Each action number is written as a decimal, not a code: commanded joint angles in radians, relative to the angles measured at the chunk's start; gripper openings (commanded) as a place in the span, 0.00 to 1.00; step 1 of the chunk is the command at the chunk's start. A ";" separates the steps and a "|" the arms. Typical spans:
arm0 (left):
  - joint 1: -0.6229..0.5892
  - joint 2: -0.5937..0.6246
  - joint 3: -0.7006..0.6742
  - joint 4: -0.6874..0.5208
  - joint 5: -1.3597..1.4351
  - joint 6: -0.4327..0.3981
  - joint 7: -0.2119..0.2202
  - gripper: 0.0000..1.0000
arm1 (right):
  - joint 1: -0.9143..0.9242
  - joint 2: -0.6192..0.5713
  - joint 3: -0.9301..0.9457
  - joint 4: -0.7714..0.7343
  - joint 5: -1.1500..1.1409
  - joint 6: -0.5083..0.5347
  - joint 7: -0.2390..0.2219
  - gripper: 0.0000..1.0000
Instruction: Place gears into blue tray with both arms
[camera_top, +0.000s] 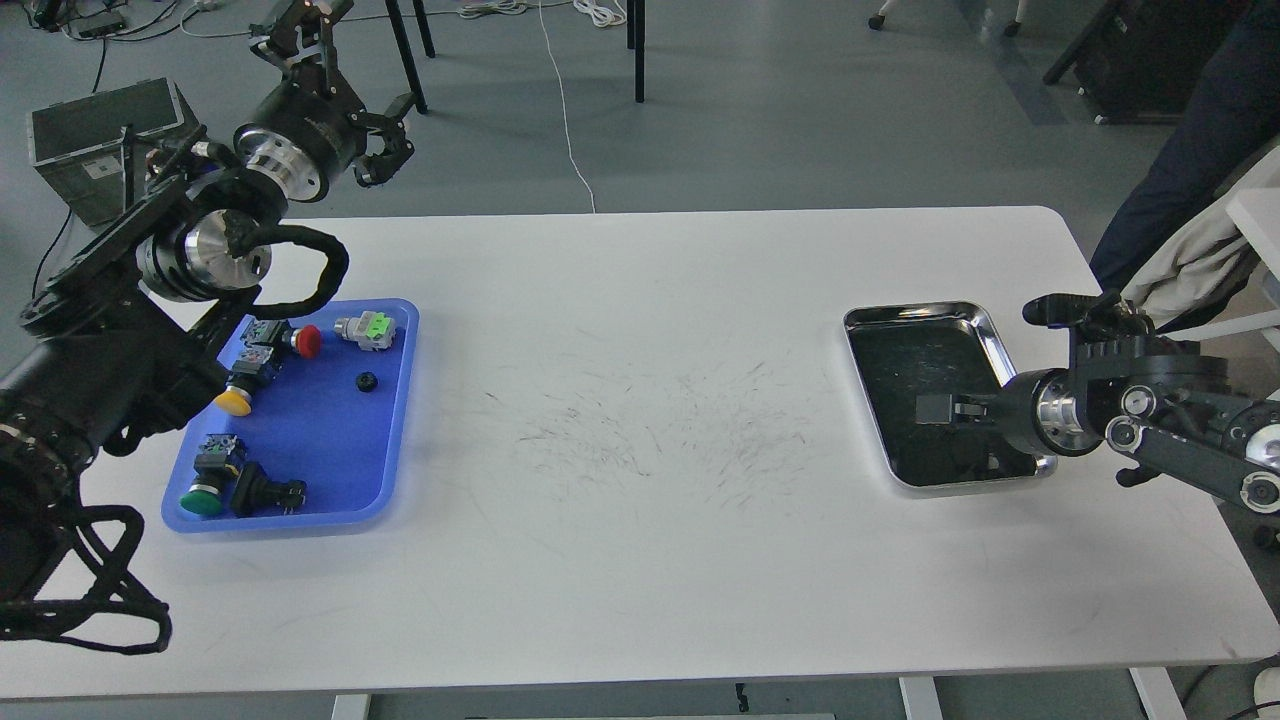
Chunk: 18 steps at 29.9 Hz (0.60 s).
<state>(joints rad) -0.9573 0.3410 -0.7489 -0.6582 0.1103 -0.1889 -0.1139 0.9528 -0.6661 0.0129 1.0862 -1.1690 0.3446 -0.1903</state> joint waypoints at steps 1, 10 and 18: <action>0.000 0.007 0.002 0.002 0.000 -0.001 -0.001 0.98 | 0.007 0.016 -0.021 -0.014 -0.003 -0.001 0.000 0.92; 0.003 0.013 0.003 0.002 0.000 0.000 -0.001 0.98 | 0.043 0.017 -0.068 -0.015 -0.015 0.001 0.000 0.74; 0.003 0.015 0.003 0.003 0.002 0.000 -0.001 0.98 | 0.044 0.016 -0.094 -0.014 -0.049 0.002 0.003 0.59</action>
<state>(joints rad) -0.9542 0.3551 -0.7455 -0.6554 0.1121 -0.1887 -0.1151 0.9973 -0.6488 -0.0754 1.0722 -1.2128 0.3465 -0.1883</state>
